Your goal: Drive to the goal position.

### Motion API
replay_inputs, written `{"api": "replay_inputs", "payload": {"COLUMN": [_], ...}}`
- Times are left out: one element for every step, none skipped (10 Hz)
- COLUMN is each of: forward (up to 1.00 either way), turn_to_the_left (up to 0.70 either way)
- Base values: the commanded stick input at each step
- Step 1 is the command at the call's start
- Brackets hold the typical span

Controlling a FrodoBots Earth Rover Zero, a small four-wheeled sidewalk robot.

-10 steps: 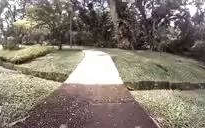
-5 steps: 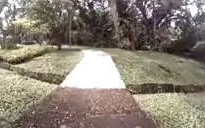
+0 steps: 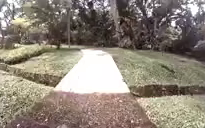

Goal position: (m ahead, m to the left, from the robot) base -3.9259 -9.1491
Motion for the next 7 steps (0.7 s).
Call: {"api": "replay_inputs", "payload": {"forward": [0.5, 0.5, 0.5, 0.5, 0.5, 0.5, 0.5], "turn_to_the_left": [0.0, 0.0, 0.0, 0.0, 0.0, 0.21, 0.44]}}
